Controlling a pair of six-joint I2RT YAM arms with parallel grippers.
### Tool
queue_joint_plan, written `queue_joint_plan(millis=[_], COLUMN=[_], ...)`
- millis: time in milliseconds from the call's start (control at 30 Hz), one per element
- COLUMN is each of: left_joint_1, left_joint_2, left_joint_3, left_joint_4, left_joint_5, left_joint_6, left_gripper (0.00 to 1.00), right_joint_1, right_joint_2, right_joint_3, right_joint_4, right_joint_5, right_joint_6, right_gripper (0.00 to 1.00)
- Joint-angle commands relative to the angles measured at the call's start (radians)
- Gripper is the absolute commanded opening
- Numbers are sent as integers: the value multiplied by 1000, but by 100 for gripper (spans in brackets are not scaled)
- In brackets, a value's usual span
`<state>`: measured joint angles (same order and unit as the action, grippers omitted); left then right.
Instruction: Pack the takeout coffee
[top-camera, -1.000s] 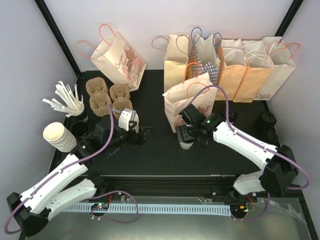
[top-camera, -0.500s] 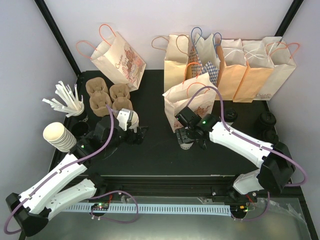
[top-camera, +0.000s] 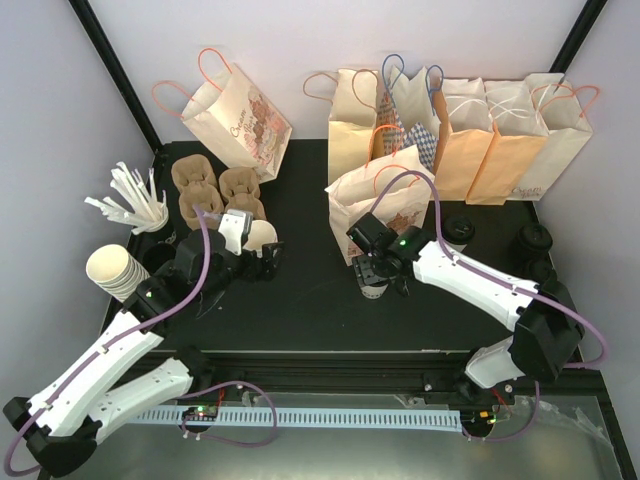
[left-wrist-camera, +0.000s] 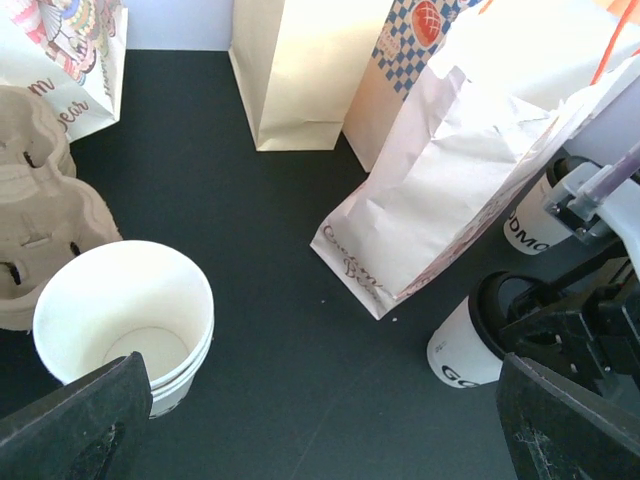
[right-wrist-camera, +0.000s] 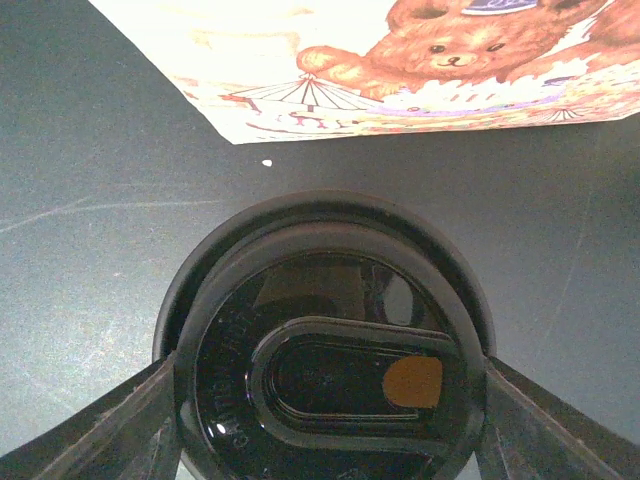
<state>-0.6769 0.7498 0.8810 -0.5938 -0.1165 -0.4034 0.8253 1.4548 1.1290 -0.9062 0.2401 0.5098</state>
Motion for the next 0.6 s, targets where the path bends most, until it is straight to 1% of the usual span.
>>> queue_joint_plan(millis=[0,133,367,467,567], left_joint_1=[6,6,6,8,7], left_joint_2=[-9,-10,-10,-7,-2], left_joint_3=[40,39,33,27,21], left_joint_4=[-30,-34,-37,-33,-29], left_joint_5=[-31,-31,-37,-35,-29], left_joint_6=[17,21,29,22,19], left_gripper=[97,97,97,97,97], right_joint_1=[6,5,-11,-65,-169], right_joint_2=[-4,-33,-106,-147,-203], right_joint_3=[31,29,4,-34,-89], right_joint_4=[-7,-11,-82,-99,-89], right_joint_5=[37,54,154,171,157], right_joint_6=[9,15,29,24,3], right_gripper=[74,73,73,72,72])
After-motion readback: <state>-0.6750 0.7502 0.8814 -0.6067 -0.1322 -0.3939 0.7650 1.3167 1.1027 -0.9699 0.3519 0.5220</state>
